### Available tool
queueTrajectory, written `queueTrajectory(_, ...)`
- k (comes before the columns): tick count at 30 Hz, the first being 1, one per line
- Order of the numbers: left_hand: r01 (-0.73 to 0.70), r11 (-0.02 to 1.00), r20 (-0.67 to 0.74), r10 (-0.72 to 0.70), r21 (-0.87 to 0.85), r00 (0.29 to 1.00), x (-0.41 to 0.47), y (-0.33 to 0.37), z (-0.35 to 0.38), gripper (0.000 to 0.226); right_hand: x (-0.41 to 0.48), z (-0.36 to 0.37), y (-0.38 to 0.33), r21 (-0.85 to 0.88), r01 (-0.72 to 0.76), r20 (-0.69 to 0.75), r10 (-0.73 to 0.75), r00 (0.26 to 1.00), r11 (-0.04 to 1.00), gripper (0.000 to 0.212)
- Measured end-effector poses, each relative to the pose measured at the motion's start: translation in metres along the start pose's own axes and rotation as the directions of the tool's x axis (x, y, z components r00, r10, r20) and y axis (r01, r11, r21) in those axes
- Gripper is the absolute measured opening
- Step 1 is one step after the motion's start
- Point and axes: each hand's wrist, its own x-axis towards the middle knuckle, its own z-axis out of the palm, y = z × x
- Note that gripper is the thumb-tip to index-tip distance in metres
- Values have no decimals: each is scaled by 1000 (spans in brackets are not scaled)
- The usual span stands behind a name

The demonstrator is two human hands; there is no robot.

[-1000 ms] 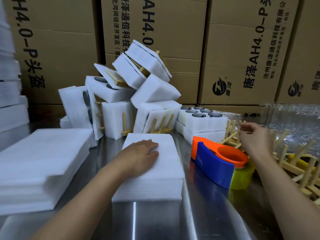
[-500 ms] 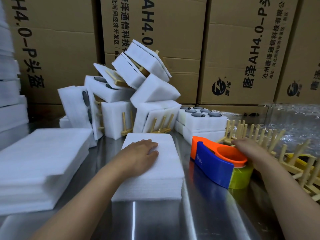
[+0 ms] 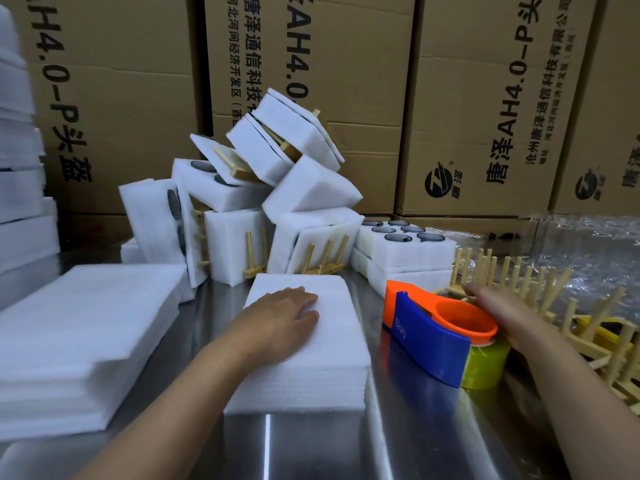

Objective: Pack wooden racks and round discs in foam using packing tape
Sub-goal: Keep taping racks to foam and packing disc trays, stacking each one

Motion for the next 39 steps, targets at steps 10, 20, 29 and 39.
queueTrajectory(10,-4,1000,-13,4,-15,1000,1,-3,2,48,3,0,-2,100,105,-284,-72,956,989,58)
queueTrajectory(20,-2,1000,-14,2,-14,1000,3,-3,3,49,-12,2,-24,533,315,-366,-121,923,785,45)
queueTrajectory(29,-10,1000,-25,10,-10,1000,0,-1,2,46,-83,59,-45,-55,957,-437,-868,234,286,13)
queueTrajectory(39,-25,999,-32,24,-43,999,2,-2,0,47,-106,111,-36,252,865,66,-900,432,434,58)
